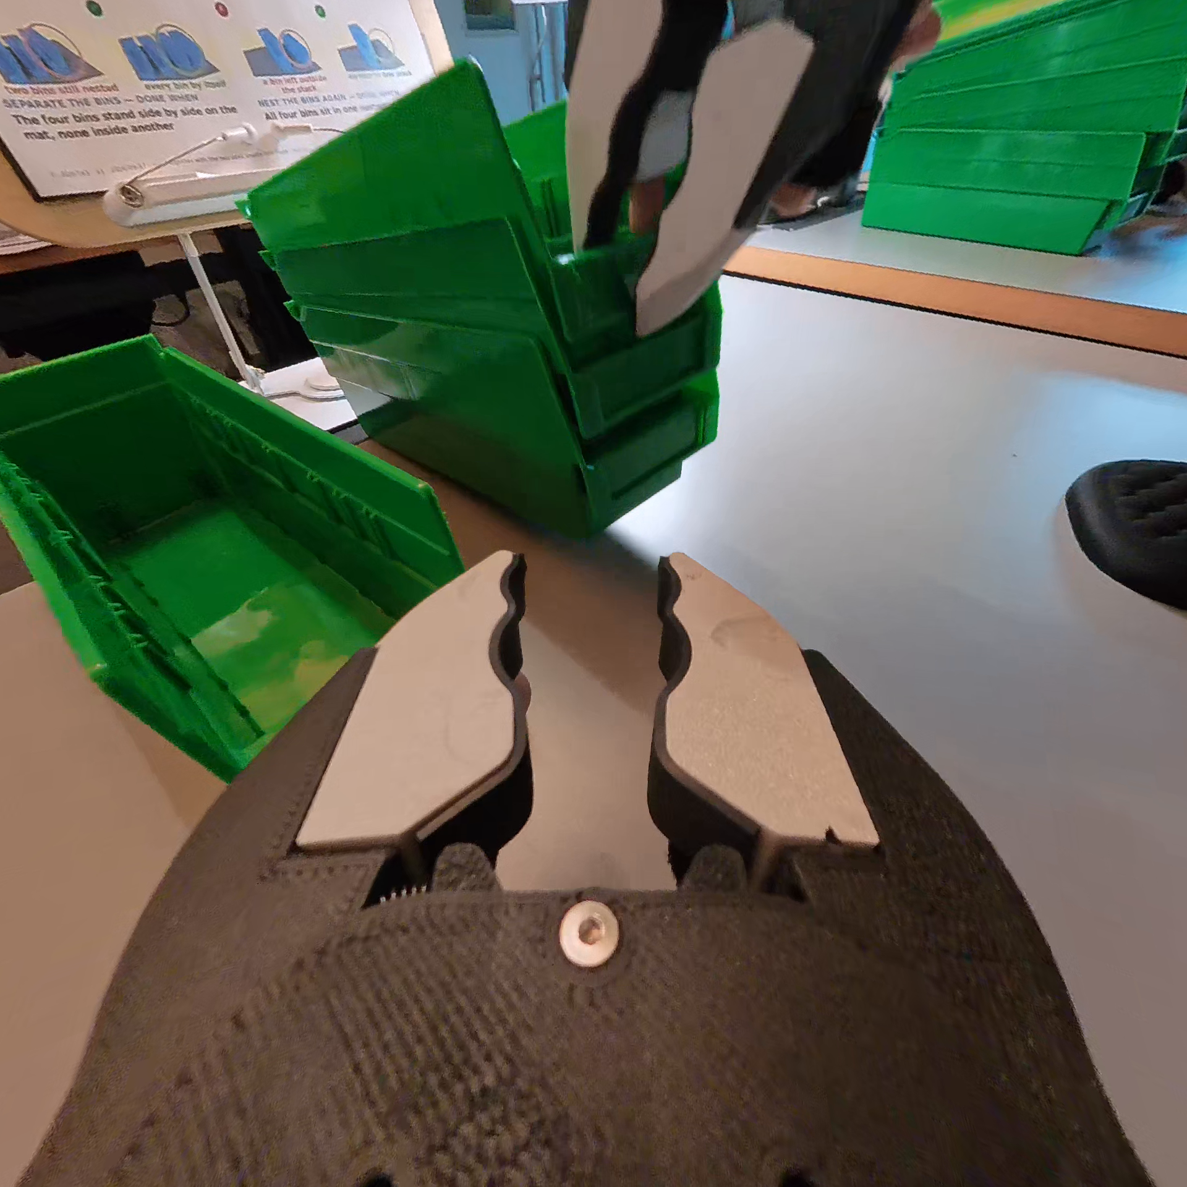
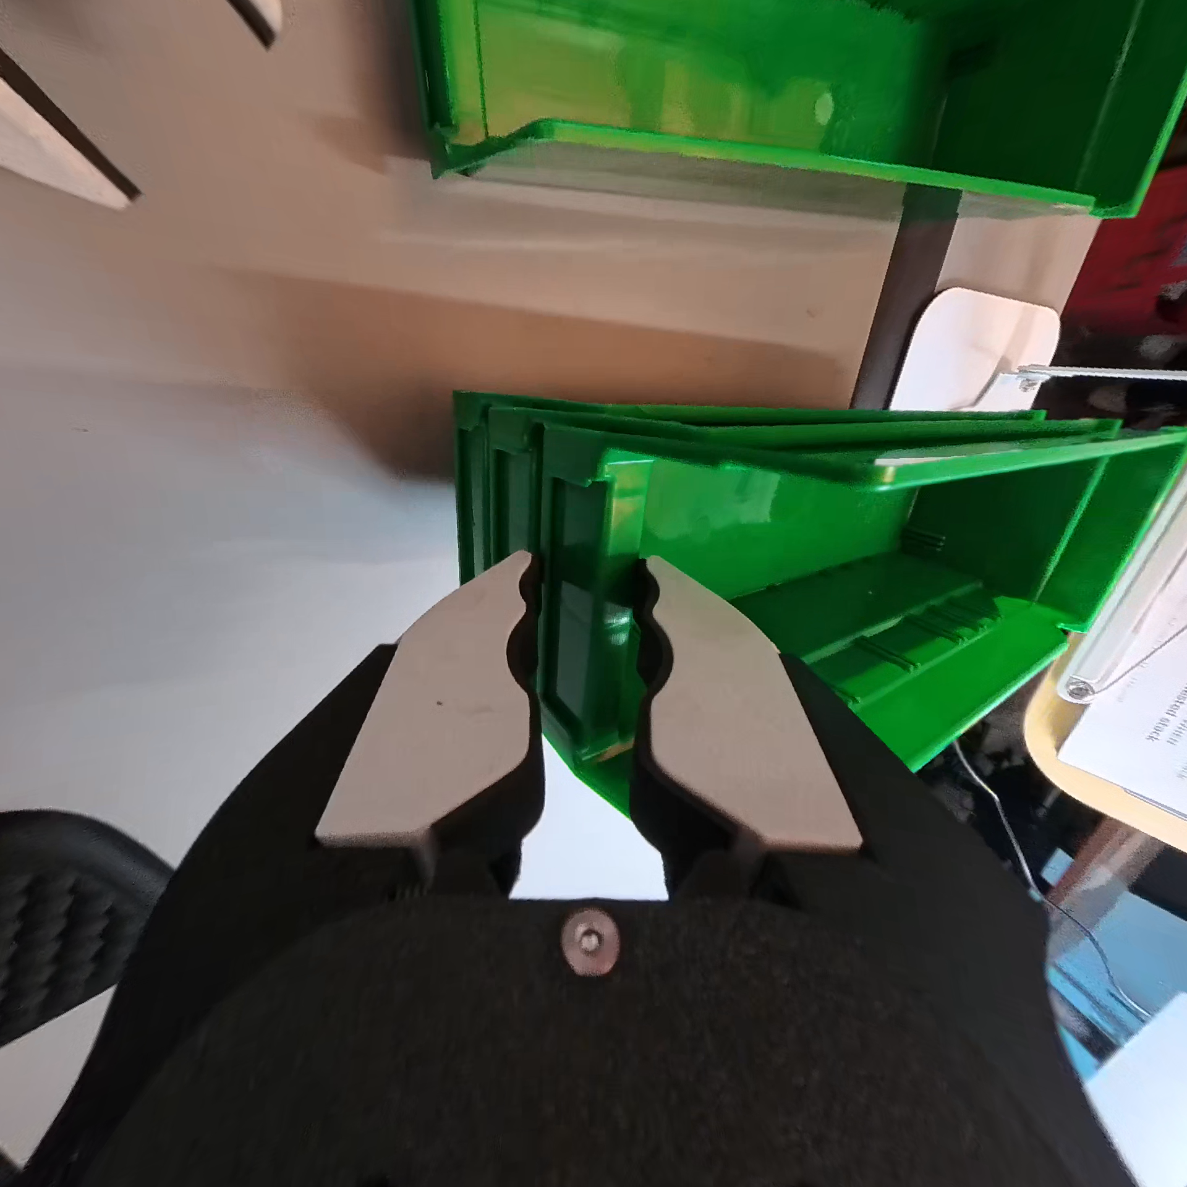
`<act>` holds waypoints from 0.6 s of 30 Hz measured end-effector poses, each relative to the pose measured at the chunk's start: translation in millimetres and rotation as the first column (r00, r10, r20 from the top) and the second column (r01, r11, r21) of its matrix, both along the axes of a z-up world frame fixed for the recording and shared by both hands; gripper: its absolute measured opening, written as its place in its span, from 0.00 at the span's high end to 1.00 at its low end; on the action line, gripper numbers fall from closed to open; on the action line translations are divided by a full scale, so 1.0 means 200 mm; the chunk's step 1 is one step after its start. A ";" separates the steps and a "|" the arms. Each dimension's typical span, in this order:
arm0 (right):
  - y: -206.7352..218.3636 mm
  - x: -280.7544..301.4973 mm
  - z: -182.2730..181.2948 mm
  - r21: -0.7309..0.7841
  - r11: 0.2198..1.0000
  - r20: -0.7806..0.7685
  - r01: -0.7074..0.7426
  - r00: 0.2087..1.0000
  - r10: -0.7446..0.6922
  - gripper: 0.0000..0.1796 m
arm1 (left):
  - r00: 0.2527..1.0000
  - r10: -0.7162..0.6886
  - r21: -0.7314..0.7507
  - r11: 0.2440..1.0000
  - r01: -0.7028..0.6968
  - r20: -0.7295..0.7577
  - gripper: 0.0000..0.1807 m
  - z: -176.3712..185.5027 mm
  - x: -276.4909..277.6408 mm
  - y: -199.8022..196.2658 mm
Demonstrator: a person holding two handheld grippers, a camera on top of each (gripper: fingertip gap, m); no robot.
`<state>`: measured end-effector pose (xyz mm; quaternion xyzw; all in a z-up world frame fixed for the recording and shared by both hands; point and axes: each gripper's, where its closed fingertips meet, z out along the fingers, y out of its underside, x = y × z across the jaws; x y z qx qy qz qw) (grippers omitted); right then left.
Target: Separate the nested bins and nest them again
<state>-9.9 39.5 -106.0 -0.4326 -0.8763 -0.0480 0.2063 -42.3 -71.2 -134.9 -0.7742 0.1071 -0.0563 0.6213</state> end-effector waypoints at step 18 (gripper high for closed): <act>-0.16 -0.02 0.15 -0.065 0.996 -0.040 -0.055 0.998 0.052 0.84 | 1.000 -0.008 0.077 0.997 0.010 -0.017 0.77 0.15 0.06 0.26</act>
